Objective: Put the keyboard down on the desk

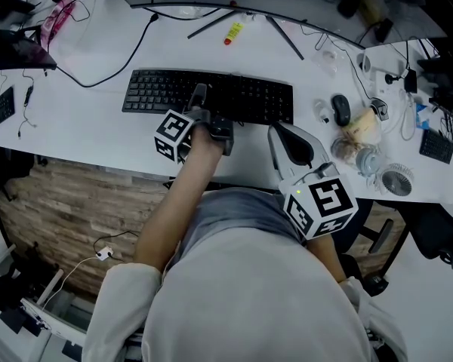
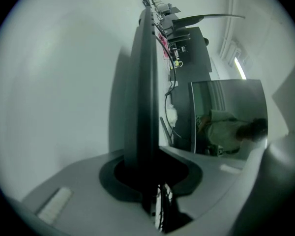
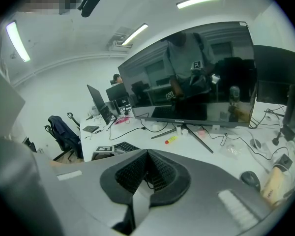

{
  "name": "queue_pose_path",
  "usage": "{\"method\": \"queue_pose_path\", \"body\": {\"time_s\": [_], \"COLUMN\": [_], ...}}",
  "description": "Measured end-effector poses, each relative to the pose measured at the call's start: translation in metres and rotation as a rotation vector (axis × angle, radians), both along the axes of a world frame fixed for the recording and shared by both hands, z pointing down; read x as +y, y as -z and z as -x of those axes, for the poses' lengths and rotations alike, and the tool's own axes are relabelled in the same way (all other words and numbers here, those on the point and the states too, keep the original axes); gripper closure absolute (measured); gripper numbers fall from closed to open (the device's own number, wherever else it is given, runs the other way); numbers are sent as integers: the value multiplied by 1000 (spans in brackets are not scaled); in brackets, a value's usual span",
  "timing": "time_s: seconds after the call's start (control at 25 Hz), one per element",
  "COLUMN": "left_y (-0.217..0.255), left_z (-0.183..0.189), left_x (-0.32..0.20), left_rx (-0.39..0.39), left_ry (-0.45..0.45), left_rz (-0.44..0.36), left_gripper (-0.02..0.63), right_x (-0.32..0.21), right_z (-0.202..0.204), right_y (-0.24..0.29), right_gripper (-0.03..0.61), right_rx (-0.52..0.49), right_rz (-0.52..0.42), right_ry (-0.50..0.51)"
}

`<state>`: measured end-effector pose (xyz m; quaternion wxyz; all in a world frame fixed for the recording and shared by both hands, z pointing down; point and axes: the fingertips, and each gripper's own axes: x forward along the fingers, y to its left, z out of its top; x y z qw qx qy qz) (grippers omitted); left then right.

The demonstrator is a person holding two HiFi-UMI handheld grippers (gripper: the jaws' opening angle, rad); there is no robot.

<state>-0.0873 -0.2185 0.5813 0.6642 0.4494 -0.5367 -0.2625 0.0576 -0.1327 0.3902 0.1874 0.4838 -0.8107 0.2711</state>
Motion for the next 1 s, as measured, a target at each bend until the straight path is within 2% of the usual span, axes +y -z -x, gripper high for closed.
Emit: {"method": "queue_pose_path", "body": {"time_s": [0.6, 1.0], "left_y": [6, 15], "left_z": [2, 2], "left_x": [-1, -5], "left_rx": [-67, -68], "left_ry": [5, 15], "left_rz": [35, 62], "left_gripper": [614, 614], "right_x": [2, 3], "right_z": [2, 2], "right_y": [2, 3], "right_gripper": [583, 583], "right_rx": [-4, -9], "right_rz": [-9, -15], "right_ry": [1, 4]}}
